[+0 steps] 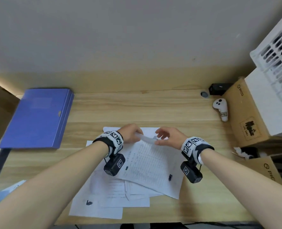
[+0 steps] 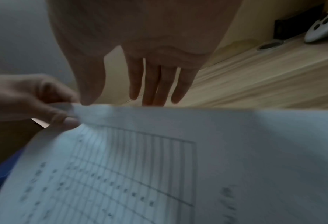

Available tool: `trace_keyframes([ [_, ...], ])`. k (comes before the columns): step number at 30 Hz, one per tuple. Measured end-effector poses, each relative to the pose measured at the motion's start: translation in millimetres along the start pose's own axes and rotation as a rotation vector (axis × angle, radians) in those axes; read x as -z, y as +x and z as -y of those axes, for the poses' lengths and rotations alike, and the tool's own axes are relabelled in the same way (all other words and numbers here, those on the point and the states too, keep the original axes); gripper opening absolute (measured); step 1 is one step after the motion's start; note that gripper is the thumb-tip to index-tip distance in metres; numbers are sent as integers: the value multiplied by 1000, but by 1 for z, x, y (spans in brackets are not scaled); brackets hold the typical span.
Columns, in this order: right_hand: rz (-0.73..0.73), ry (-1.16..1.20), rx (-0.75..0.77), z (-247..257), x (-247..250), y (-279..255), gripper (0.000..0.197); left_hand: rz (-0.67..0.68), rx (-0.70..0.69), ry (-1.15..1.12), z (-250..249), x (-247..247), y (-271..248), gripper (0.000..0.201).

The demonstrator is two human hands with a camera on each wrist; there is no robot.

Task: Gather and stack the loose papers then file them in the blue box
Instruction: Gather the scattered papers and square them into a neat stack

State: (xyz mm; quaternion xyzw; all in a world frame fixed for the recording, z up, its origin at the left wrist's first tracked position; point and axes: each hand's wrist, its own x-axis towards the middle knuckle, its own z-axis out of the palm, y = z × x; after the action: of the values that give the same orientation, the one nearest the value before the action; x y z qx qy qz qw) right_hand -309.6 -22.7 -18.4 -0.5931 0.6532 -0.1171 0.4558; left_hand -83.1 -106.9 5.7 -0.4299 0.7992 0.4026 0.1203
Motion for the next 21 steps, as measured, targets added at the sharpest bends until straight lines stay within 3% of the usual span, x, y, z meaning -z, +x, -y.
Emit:
trace_keyframes([
  [2,-23,-63,-11,0,-6,1,23,-61,-23,-53,-12,-1,12,19],
  [4,-100,-95,-47,-7,-9,2,24,-239,-16,-149,-15,-5,22,31],
  [7,-241,8,-187,-28,-6,-2,15,-455,160,-279,-3,-12,26,47],
  [9,-334,89,-278,-44,-5,-9,7,-425,312,-256,15,-19,24,43],
  [11,-396,119,-371,-62,-9,-12,15,-316,461,-200,33,-30,17,33],
  [16,-341,49,-534,-78,-32,-9,27,-113,643,-109,62,-68,-5,22],
  [19,-285,25,-591,-72,-50,-1,42,-204,619,-259,70,-88,-11,14],
  [21,-263,31,-599,-65,-61,4,39,-305,608,-384,71,-99,-12,18],
])
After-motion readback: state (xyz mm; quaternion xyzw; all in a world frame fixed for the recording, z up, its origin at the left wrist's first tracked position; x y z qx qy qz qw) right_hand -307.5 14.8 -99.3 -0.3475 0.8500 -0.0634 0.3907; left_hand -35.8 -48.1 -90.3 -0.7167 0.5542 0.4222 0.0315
